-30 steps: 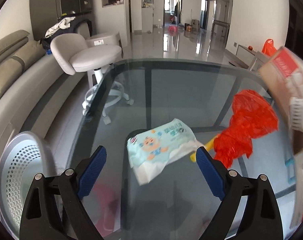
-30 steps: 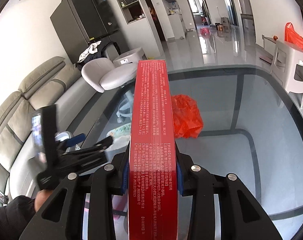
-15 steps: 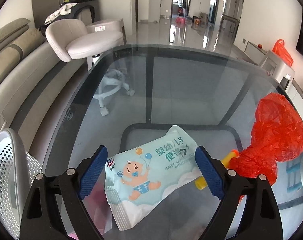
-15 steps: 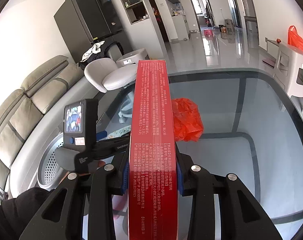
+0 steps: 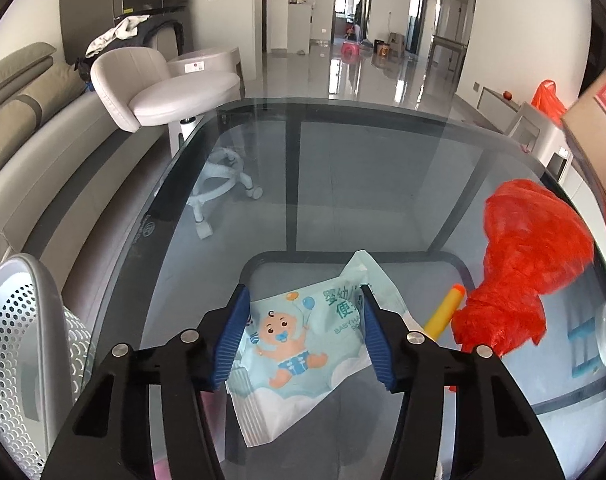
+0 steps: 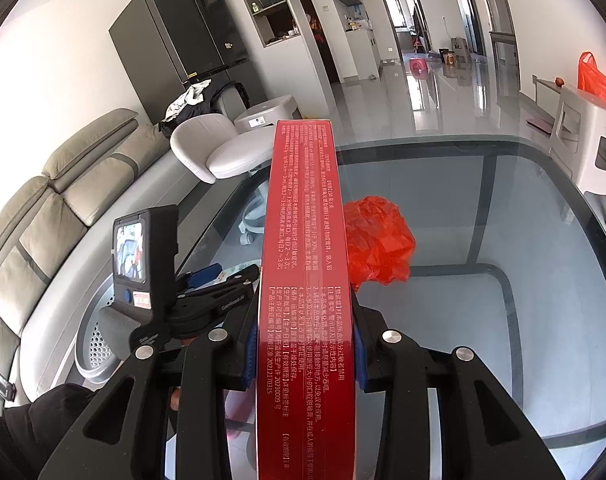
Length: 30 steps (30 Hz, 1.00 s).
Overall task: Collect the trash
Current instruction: 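Carry wipes packet and red box over the gray basket and open both tools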
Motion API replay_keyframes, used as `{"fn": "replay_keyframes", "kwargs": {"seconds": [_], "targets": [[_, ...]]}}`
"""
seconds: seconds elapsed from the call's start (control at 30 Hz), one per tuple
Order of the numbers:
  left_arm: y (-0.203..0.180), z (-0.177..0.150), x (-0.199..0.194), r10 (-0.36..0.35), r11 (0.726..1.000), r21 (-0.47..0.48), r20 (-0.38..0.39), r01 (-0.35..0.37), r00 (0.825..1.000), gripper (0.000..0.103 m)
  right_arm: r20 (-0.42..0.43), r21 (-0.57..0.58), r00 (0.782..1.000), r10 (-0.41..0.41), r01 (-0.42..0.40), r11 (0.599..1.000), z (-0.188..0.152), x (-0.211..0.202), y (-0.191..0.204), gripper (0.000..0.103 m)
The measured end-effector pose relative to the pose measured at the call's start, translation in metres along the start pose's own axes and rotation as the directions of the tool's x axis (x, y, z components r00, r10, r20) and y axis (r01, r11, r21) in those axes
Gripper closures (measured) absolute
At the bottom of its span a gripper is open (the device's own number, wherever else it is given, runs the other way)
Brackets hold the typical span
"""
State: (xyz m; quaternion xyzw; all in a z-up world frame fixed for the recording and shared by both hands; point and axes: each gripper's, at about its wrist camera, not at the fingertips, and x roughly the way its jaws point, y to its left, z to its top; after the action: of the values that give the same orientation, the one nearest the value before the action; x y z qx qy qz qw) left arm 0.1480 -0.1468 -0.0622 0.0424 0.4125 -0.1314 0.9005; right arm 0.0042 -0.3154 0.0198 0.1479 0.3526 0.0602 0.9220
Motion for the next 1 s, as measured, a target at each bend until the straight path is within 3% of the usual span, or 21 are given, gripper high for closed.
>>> {"fn": "replay_keyframes", "kwargs": {"seconds": [0.57,1.0], "targets": [[0.04,-0.002,-0.08,0.047,0.999,-0.026,0.132,-0.044,0.99,0.052,-0.022,-0.032,1.0,0.01,-0.01,0.999,-0.001,0.021,0.023,0.069],[0.12,-0.022,-0.141,0.157,0.985,-0.098,0.182,-0.14,0.971,0.052,-0.056,-0.085,0.99,0.128,-0.133,0.987,-0.001,0.055,0.112,0.069]]}}
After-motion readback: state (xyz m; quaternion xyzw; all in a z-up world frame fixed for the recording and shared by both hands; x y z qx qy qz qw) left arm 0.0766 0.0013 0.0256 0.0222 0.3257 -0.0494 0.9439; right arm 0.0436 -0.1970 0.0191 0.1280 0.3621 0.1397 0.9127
